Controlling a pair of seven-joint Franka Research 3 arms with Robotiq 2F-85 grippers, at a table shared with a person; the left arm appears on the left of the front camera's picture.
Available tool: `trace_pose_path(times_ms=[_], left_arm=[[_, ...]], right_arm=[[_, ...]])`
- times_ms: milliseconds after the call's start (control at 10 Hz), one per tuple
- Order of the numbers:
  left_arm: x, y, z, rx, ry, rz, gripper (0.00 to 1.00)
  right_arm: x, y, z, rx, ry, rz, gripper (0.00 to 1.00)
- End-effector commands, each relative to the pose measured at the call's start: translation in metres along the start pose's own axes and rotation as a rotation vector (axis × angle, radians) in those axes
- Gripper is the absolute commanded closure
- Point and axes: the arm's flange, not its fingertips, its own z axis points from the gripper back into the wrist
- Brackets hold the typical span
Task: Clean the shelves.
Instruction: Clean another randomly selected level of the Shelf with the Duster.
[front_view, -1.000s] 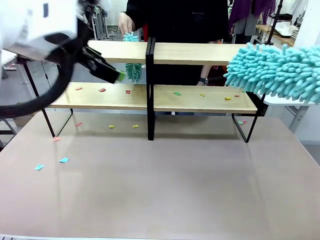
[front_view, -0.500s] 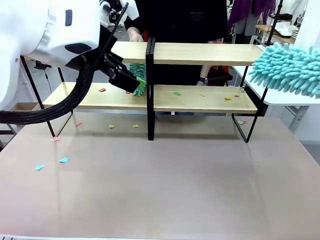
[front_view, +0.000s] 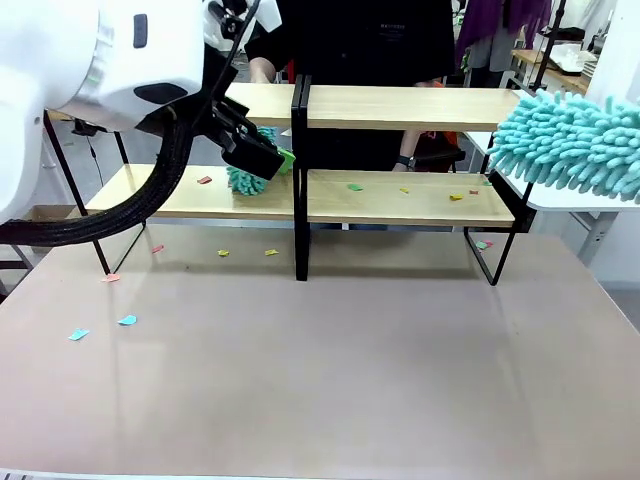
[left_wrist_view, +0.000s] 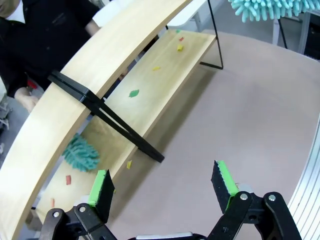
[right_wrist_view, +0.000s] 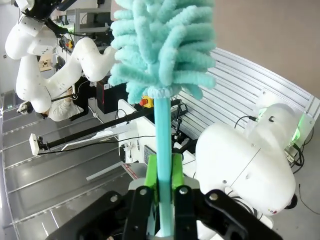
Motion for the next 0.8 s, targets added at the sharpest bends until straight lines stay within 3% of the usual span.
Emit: trace_pose_path(times_ms=[0,400,700], left_arm=[[-0.002,0.001,0.0,-0.011,0.006,-0.003,0.0],[-0.002,0.001,0.0,-0.011,0.006,-0.003,0.0],[-0.002,0.001,0.0,-0.011,0.006,-0.003,0.0]], right_arm=[[0.004,-0.007,-0.011,0.015,0.058,0.0,0.88],[0.034,-0.009,-0.086,-0.043,0.063,0.024,0.88],[0.106,0.028,-0.153,-0.147,-0.027,0.083,0.88]])
